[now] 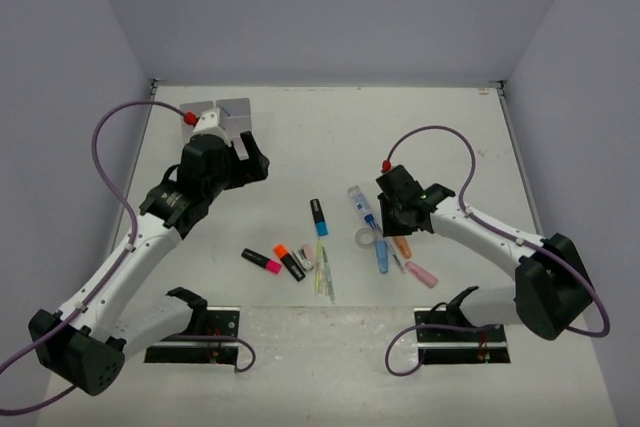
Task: Sort the stationery into containers
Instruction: Place the pen in the storage box, then pick up the pen from the center of the board.
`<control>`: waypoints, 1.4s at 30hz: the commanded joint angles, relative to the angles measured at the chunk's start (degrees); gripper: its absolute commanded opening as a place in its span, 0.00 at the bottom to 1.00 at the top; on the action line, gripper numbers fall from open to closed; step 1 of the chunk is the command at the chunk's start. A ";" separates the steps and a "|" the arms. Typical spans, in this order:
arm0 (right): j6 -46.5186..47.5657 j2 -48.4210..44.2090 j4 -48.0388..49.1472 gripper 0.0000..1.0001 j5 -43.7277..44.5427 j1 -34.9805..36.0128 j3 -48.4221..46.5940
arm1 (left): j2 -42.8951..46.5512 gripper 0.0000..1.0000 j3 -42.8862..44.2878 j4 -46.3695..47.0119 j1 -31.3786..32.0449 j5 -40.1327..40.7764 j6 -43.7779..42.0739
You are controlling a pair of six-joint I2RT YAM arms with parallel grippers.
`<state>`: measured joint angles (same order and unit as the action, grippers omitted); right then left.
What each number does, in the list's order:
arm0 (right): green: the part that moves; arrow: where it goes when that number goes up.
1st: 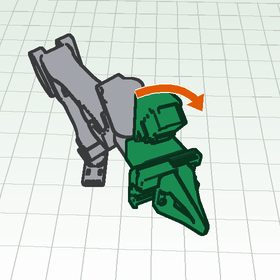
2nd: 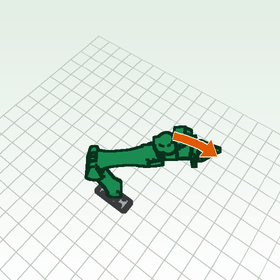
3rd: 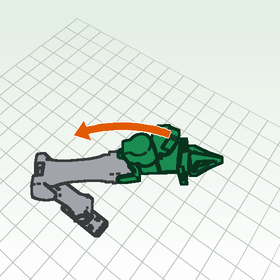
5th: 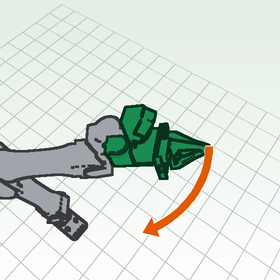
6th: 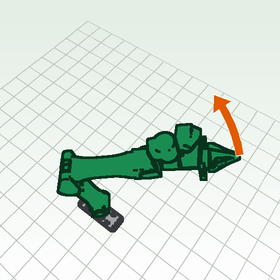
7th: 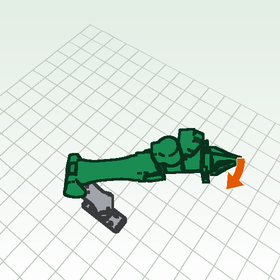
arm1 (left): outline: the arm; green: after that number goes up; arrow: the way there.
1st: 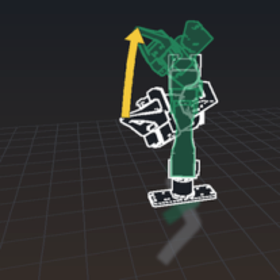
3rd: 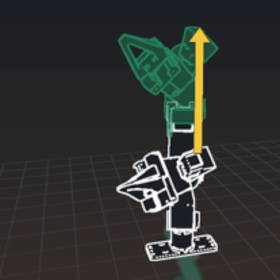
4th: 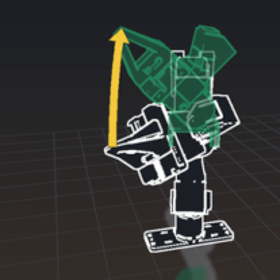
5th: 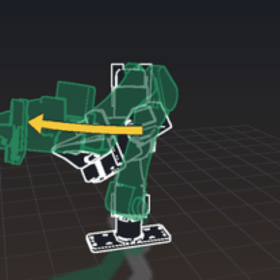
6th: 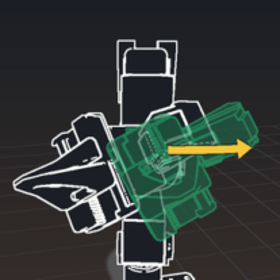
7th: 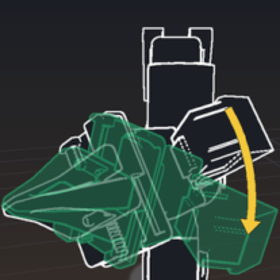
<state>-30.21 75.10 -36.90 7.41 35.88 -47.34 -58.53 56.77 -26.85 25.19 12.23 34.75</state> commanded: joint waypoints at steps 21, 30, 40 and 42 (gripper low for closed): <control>-3.16 14.36 -1.95 0.21 -0.12 -0.63 -1.34 | 12.34 1.00 -6.14 -0.49 -0.05 -14.60 -8.29; -2.57 17.18 -1.69 0.04 -1.44 -0.64 -2.42 | 12.56 1.00 -8.26 0.30 -0.04 -15.07 -7.94; -4.50 -2.45 -11.48 0.00 6.21 -0.63 -8.64 | 7.16 1.00 -8.87 1.36 6.62 -10.60 -2.00; -4.51 -7.10 -13.68 0.00 7.26 -0.63 -10.07 | 4.48 0.99 -8.47 1.36 12.62 -3.97 1.79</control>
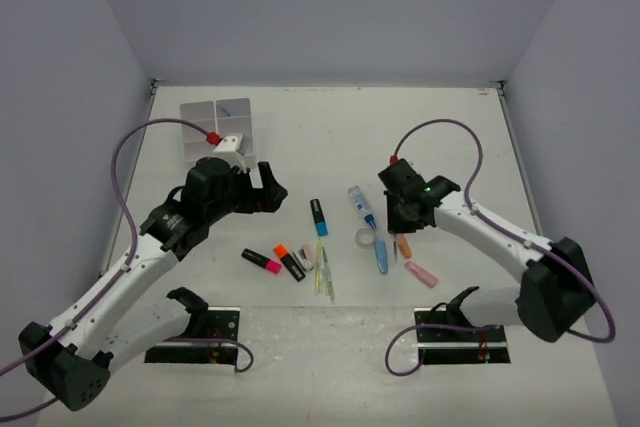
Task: Sort the stationery into containers
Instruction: Pick up the pen from the center of the board.
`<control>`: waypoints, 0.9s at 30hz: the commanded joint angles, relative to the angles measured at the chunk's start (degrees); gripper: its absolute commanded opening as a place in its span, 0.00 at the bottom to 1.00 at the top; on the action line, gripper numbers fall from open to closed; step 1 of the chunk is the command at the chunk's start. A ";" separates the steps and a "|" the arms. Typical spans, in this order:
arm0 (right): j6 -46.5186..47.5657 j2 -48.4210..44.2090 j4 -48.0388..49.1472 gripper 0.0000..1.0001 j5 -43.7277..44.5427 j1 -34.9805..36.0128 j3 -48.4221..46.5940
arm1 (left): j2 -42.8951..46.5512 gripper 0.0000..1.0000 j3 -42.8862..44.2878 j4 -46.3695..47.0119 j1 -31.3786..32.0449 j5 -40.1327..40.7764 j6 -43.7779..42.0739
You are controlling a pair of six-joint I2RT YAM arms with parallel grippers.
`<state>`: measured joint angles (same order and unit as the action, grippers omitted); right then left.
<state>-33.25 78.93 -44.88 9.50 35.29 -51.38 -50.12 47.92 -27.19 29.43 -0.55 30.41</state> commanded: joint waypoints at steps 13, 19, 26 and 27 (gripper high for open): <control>-0.33 -27.23 -6.29 0.00 4.33 -0.04 -2.18 | -28.33 0.28 7.89 -8.73 41.93 39.08 38.08; 0.78 -26.95 -4.66 0.00 3.60 0.02 -0.48 | -33.57 0.27 7.27 -9.84 46.39 37.34 45.73; 1.27 -26.19 -3.89 0.00 3.76 -0.04 0.05 | -37.09 0.28 9.52 -11.73 52.64 37.81 49.70; 1.35 -26.20 -3.80 0.00 3.59 -0.04 0.04 | -37.54 0.28 10.09 -12.63 53.65 37.81 50.36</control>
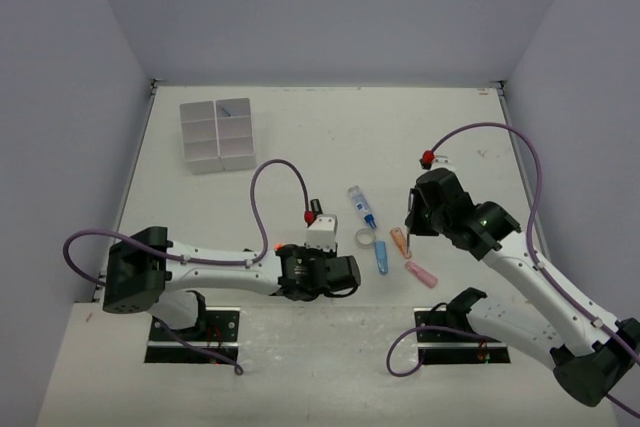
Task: Sort the stationery into containers
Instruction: Pick up the pen from the center of the board, then pick up the pen cap at the corner of the board.
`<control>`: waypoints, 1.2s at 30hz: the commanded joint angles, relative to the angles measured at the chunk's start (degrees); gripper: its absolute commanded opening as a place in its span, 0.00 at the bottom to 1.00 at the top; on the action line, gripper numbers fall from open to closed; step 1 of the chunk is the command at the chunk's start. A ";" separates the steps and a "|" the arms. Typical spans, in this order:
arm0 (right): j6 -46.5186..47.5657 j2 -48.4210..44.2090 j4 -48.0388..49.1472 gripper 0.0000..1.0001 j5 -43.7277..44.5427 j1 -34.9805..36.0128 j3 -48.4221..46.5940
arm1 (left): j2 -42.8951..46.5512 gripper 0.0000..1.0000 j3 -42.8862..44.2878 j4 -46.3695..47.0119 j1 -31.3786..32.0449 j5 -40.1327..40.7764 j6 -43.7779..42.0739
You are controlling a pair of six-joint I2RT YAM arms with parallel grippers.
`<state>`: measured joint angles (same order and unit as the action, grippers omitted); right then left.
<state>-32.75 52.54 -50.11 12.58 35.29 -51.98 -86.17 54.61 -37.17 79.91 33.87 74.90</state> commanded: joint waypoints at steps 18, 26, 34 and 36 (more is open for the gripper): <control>1.37 0.04 2.12 0.00 0.24 -0.04 1.01 | -6.96 0.16 2.84 -4.27 4.65 4.10 11.44; 1.55 0.40 2.36 0.00 -0.16 -0.02 1.18 | -7.41 0.16 2.37 -4.66 4.82 3.81 12.37; 1.55 0.49 2.68 0.00 -0.45 -0.04 1.56 | -8.60 0.16 2.00 -4.84 5.00 3.69 13.49; 1.55 0.60 2.78 0.00 -0.50 -0.04 1.67 | -8.86 0.16 1.99 -4.69 5.00 3.70 13.56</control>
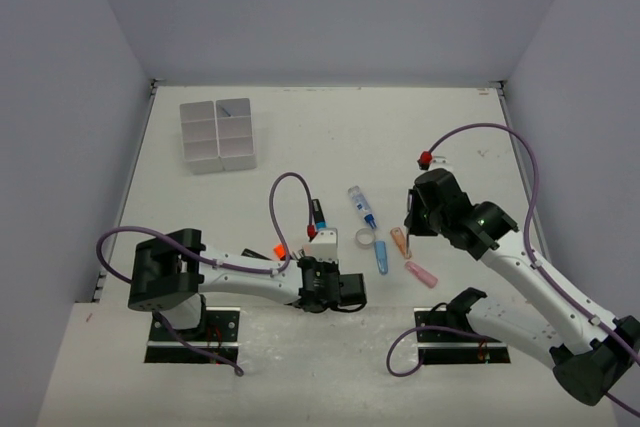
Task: Sort the stationery into containers
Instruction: Pick up the pen cap at the corner of the board.
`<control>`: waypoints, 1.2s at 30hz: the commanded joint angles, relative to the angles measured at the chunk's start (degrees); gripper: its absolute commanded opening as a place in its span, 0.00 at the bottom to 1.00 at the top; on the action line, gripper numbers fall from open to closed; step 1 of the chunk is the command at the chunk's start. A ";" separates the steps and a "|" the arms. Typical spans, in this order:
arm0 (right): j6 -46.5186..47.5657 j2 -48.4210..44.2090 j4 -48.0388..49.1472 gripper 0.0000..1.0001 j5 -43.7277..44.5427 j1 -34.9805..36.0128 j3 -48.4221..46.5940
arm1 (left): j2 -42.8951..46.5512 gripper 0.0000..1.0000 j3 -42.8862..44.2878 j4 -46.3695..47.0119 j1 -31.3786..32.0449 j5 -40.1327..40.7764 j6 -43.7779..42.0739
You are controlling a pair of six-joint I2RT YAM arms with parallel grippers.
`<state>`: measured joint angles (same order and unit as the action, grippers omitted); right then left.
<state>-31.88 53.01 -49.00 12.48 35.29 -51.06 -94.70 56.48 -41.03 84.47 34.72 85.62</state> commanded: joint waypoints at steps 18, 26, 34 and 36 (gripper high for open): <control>1.15 -0.02 2.28 0.00 -1.56 -0.01 1.22 | -3.37 0.14 0.04 1.30 0.61 2.11 2.44; 1.43 -0.59 2.59 0.00 -2.07 0.04 1.40 | -4.54 0.14 -0.19 1.80 0.61 1.79 2.62; 1.64 -0.97 2.76 0.00 -2.81 0.04 1.48 | -5.58 0.13 -0.66 2.36 0.61 1.16 2.62; 1.64 -1.13 2.77 0.00 -2.88 0.04 1.49 | -5.60 0.13 -0.75 2.36 0.61 0.99 2.71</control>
<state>-30.94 53.06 -47.95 10.57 35.29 -50.11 -98.96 56.40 -39.28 84.84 34.74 86.41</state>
